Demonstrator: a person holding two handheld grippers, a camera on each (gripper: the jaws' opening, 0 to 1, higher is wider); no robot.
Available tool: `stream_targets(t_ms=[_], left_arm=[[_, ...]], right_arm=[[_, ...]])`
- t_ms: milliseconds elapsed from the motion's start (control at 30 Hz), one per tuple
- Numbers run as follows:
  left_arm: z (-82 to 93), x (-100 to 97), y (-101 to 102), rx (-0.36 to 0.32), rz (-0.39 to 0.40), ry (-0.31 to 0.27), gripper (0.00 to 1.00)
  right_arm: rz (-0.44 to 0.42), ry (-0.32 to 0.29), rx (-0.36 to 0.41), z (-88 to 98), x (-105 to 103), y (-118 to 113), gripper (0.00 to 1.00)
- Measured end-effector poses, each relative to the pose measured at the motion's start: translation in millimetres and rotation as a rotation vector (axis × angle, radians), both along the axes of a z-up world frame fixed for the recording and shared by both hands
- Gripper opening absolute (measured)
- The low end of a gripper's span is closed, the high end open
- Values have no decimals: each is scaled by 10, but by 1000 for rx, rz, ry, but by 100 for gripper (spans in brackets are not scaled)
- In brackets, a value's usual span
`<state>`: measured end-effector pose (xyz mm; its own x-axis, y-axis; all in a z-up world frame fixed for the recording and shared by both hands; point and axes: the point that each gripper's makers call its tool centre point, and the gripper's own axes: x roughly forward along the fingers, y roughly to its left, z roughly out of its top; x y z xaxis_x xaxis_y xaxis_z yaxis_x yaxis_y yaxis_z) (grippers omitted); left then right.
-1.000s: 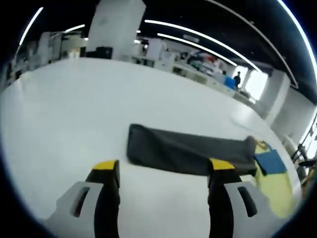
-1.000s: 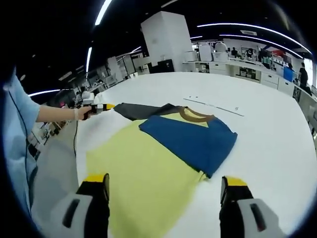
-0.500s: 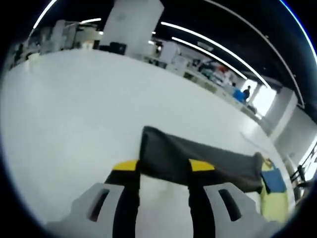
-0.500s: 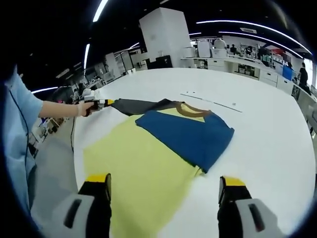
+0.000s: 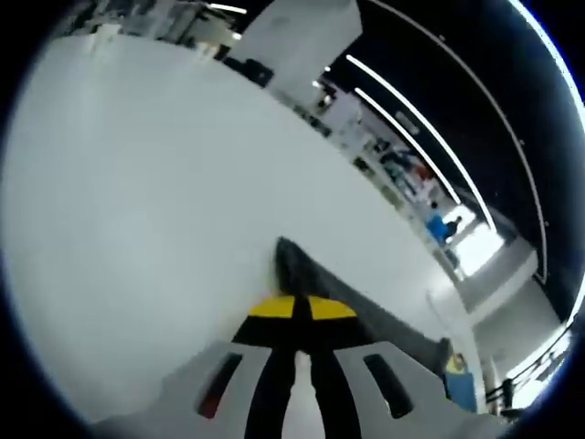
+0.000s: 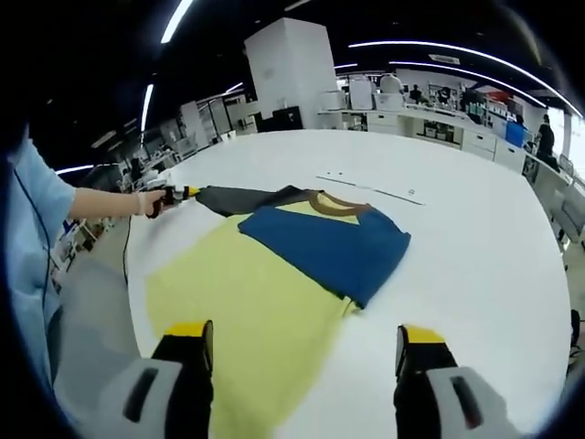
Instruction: Fold the garment on the visible template until the final outline fits inside the template.
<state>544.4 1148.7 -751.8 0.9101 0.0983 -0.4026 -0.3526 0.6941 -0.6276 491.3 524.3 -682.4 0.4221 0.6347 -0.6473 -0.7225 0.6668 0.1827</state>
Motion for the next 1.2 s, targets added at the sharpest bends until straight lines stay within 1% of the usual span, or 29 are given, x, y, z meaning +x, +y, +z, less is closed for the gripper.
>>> stream_targets(t_ms=[33, 67, 100, 133, 167, 200, 233, 267, 367, 433, 467, 500, 567, 633, 733, 900, 1033, 1100, 1133, 1200], left_arm=[[98, 61, -88, 3, -35, -28, 0], [156, 94, -156, 4, -55, -37, 0], [247, 148, -250, 21, -89, -50, 0], [310, 217, -257, 37, -114, -60, 0], [366, 254, -311, 41, -129, -71, 0], [475, 306, -456, 32, -156, -92, 0], [544, 345, -553, 32, -178, -106, 0], [652, 393, -720, 49, -216, -122, 0], [796, 499, -1080, 97, -306, -131, 0], [820, 561, -1257, 122, -356, -127, 0], [839, 565, -1377, 137, -380, -123, 0], [868, 565, -1555, 155, -414, -121, 0], [875, 613, -1735, 170, -446, -111, 0], [891, 650, -1884, 159, -460, -113, 0], [911, 715, -2014, 137, -470, -113, 0], [993, 774, -2326, 119, -504, -121, 0], [1059, 811, -2680, 117, -566, -140, 0], [1040, 826, -2822, 111, -597, -143, 0], [1038, 845, -2941, 109, -616, -144, 0], [1037, 859, -3093, 101, -638, -145, 0]], right_arm=[[-7, 4, 8, -4, -16, -7, 82], [-11, 4, 14, -5, -27, -9, 82], [-17, 3, 27, -5, -38, -6, 82], [-22, 7, 32, -13, -49, -8, 82], [-23, 5, 36, -24, -53, -17, 82], [-24, 1, 42, -24, -59, -15, 82], [-25, 0, 48, -28, -65, -12, 81], [-25, 3, 53, -37, -82, -7, 81], [-23, -6, 70, -34, -111, -4, 81], [-29, -8, 87, -22, -132, -9, 81], [-30, -10, 90, -18, -135, -13, 81], [-39, -18, 105, 2, -144, -34, 81], [-50, -19, 114, 14, -157, -72, 80], [-59, -24, 124, 25, -179, -126, 80], [-84, -32, 138, 31, -199, -205, 80], [-115, -34, 154, 18, -240, -286, 79], [-120, -47, 159, 3, -230, -310, 80], [-113, -54, 159, -14, -223, -311, 81], [-113, -54, 160, -26, -221, -312, 82], [-110, -51, 163, -55, -216, -320, 82]])
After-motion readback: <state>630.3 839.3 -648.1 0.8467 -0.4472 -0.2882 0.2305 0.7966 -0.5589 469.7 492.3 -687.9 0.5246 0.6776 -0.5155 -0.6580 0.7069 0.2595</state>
